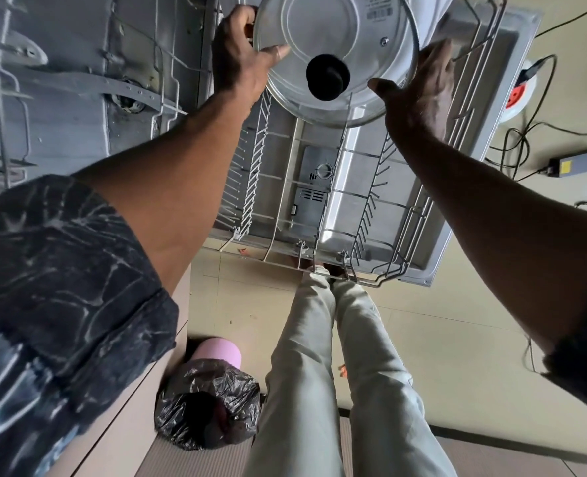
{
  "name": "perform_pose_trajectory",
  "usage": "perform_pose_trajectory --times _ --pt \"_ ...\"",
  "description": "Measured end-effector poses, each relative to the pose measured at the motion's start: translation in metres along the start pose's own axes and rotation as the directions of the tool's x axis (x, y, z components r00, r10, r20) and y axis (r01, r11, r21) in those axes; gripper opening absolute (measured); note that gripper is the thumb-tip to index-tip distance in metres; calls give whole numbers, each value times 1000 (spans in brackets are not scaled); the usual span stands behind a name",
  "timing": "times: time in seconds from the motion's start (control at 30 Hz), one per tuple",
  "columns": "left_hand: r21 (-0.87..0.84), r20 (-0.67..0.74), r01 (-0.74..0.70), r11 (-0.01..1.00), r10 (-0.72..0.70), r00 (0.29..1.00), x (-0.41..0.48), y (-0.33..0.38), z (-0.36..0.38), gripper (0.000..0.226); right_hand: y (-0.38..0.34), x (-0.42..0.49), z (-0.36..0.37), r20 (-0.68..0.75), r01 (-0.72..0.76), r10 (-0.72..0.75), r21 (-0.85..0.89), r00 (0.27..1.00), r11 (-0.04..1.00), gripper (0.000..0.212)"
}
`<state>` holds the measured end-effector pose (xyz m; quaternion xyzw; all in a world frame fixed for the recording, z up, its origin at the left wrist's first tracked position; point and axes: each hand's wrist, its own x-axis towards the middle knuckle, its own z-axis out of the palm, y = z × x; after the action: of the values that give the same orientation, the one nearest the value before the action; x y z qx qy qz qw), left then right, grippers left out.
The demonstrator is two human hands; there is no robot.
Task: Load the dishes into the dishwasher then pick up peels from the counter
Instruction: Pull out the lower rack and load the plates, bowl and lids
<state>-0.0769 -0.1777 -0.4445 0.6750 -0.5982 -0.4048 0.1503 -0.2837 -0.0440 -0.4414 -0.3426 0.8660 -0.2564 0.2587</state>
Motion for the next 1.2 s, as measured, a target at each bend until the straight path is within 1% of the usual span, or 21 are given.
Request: perform_pose_trajectory --times 0.07,0.13,0.2,0.3,0.5,0.63,0.73,0.9,1.1,1.2 --pt "43 -13 19 999 -18 1000 0 -5 3 57 -1 2 2 28 -9 10 -29 1000 1000 80" --pt "40 -8 36 999 -36 999 0 -12 5 60 -1 3 6 35 -18 19 -21 999 1000 76" --pt "46 -4 48 998 -48 999 0 -17 5 60 -1 2 9 45 -26 26 1 999 1000 76" --pt "57 -1 46 997 -46 999 2 -23 5 62 0 -1 12 42 -35 36 -29 998 999 70" --pt "108 63 -2 994 -5 998 6 -26 4 59 4 -3 13 74 -73 72 8 995 997 65" --pt "183 92 -7 983 -10 996 8 -27 5 56 7 -2 11 88 -104 104 -13 991 995 57" --pt "234 103 -28 972 4 995 6 -27 7 55 11 0 8 114 -125 127 -29 985 992 58" --pt "317 114 -32 948 -4 994 4 -20 9 57 9 5 -2 160 -159 166 -57 973 986 50" --pt "425 136 -81 901 26 990 -8 -7 7 57 4 8 -12 237 -110 147 -161 960 981 45" --pt "442 114 -93 892 46 992 -15 -2 6 57 -1 2 -17 225 -45 102 -246 969 968 45"
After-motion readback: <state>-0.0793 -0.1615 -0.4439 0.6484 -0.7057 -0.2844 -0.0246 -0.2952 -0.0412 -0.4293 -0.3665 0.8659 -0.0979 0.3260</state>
